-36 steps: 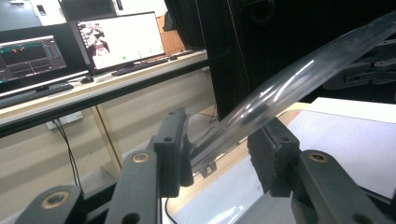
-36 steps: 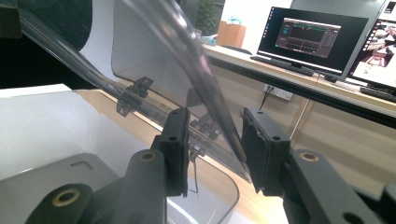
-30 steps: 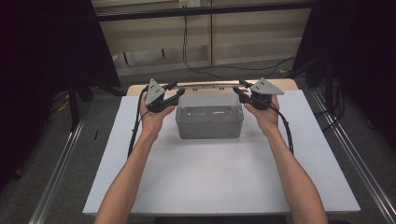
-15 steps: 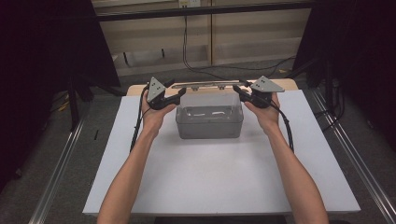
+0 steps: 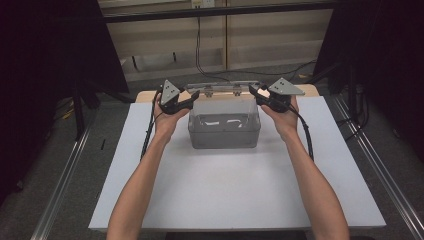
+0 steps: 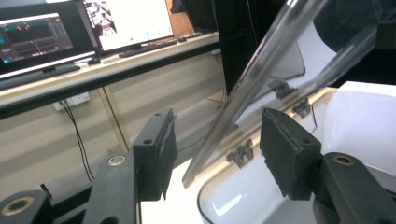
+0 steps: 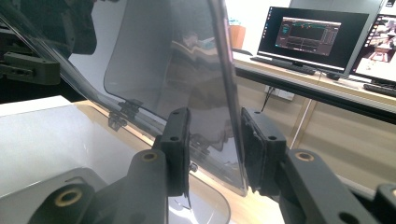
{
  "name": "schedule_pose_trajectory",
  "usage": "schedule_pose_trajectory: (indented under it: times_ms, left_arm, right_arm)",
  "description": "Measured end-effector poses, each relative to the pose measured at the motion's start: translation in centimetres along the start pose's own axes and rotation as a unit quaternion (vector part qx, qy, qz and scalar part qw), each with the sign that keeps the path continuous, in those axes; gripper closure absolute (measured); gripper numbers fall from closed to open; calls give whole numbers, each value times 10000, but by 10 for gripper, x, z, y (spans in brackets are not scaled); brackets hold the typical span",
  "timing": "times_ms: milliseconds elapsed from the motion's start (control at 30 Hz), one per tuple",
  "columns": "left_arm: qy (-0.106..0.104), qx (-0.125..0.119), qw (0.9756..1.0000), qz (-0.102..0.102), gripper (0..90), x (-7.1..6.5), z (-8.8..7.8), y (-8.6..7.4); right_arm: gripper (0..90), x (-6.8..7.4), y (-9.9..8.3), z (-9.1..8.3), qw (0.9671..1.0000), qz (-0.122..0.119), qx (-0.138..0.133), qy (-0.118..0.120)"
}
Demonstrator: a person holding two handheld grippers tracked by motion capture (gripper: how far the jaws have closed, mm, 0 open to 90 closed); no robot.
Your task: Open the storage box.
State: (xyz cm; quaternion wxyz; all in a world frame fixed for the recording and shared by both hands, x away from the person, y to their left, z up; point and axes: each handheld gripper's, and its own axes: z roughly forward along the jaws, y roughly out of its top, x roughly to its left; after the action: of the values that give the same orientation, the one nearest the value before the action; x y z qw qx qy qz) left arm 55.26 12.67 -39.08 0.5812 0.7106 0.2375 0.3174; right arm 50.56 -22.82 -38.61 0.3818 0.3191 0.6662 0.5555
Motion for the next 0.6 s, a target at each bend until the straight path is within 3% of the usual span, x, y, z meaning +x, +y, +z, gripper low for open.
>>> schedule_pose_trajectory:
  times_ms: [167, 333, 467, 600]
  left_arm:
    - [-8, 94, 9999, 47, 492, 1, 5, -1]
    - [-4, 80, 9998, -161, 510, 1, 9, -7]
    - [11, 191, 9998, -87, 521, 3, 12, -9]
    - [11, 130, 9996, -233, 554, 6, 14, -9]
  right_arm:
    - [638, -2, 2, 4, 9999, 72, -43, -58]
    - [642, -3, 5, 6, 9999, 76, -39, -72]
    - [642, -4, 5, 7, 9999, 86, -54, -84]
    - [643, -5, 6, 8, 9999, 103, -47, -90]
